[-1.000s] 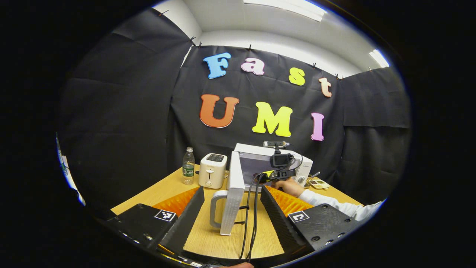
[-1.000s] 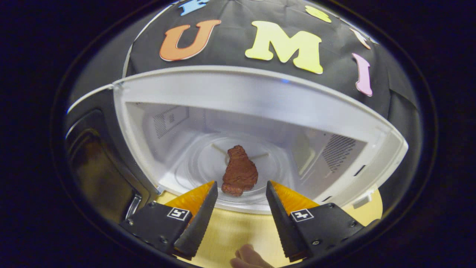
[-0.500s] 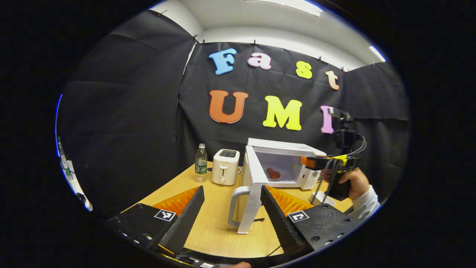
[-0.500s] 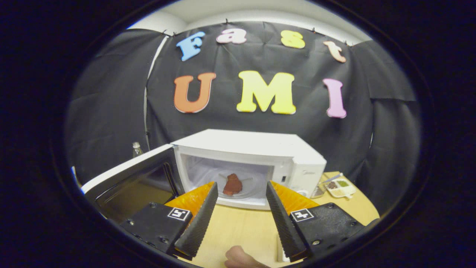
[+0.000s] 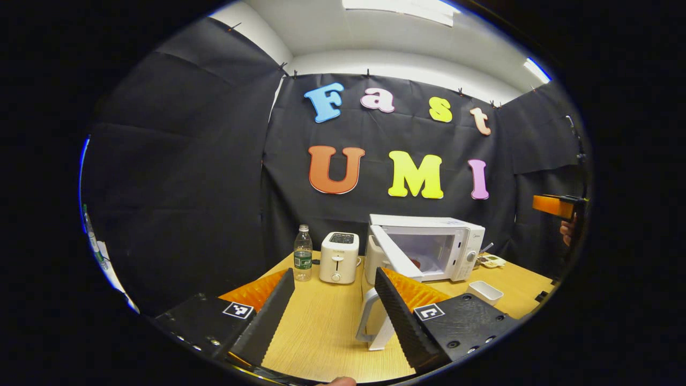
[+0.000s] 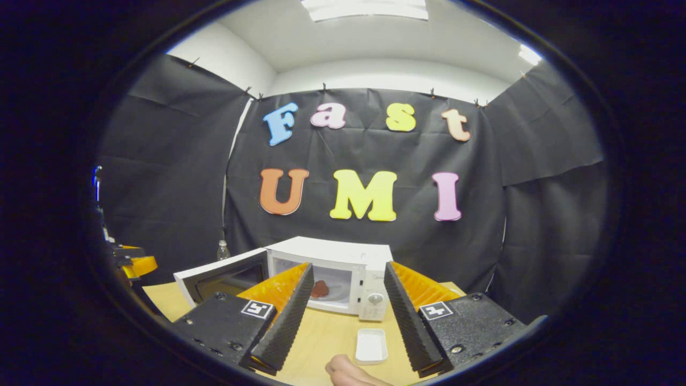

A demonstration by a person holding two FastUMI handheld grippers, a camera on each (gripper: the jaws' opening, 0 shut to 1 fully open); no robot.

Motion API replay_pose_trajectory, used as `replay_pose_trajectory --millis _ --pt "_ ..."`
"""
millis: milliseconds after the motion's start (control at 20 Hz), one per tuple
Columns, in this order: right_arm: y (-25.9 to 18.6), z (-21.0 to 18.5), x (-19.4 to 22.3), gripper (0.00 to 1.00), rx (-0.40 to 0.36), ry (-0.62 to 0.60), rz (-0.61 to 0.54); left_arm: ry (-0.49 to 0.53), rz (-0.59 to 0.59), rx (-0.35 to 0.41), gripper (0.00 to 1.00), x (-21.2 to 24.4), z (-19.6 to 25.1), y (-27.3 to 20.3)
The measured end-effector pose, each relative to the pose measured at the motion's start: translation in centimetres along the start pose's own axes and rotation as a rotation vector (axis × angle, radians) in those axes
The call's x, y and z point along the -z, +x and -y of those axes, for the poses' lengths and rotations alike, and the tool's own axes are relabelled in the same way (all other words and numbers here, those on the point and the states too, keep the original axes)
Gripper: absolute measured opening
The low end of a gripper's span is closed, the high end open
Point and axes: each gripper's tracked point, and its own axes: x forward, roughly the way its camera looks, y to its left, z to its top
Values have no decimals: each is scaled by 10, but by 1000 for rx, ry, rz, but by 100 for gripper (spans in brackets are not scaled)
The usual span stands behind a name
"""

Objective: Open the microwave oven with the left hand, put the food in, and close the microwave oven.

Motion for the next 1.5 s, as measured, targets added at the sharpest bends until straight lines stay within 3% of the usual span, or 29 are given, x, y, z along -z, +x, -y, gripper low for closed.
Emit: replay_pose_trajectory --millis 50,100,200,250,300,350,400,450,500,550,600,700,800,850,900,1150,1200,1350,1400,1500 --pt "-14 6 -4 81 1 2 13 -4 6 -22 93 5 -8 5" --pt "-25 11 -8 89 -1 13 30 1 12 -42 92 10 -14 12" --pt "-43 21 -11 89 -5 25 45 15 24 -51 87 17 -19 20" --pt "-50 25 -12 89 -10 28 47 18 29 -49 60 20 -20 25" --pt "-56 31 -10 83 -12 23 39 24 23 -60 63 26 -23 31" --pt "-62 37 -10 84 -7 14 32 36 18 -78 28 31 -29 36" --pt "-68 43 -11 89 0 15 32 42 9 -80 18 35 -30 40" --pt "-72 47 -14 96 4 18 36 34 -2 -78 15 40 -32 45" --pt "-76 50 -14 96 4 21 40 20 -12 -73 6 44 -31 47" --pt "-81 55 -16 96 8 26 43 5 -30 -50 21 50 -25 51" --pt "-86 61 -17 96 11 30 48 -7 -35 -25 4 55 -19 55" --pt "-92 70 -19 96 16 29 63 -12 -64 22 4 69 -9 67" --pt "-100 80 -19 96 30 34 77 -3 -92 23 4 82 -11 75" --pt "-105 83 -20 96 30 34 83 -7 -120 48 0 85 -2 58" --pt "-109 84 -19 96 27 33 87 -4 -132 53 0 94 -2 83" --pt "-113 99 -12 96 28 41 82 24 -130 86 0 100 18 81" --pt "-113 103 -8 91 33 46 76 36 -125 78 0 99 18 81" --pt "-114 109 -3 91 36 59 65 43 -128 126 0 99 42 76" --pt "-118 110 -3 96 35 59 66 56 -121 140 0 98 48 75" --pt "-121 111 -6 91 27 51 75 76 -117 177 0 98 66 73"
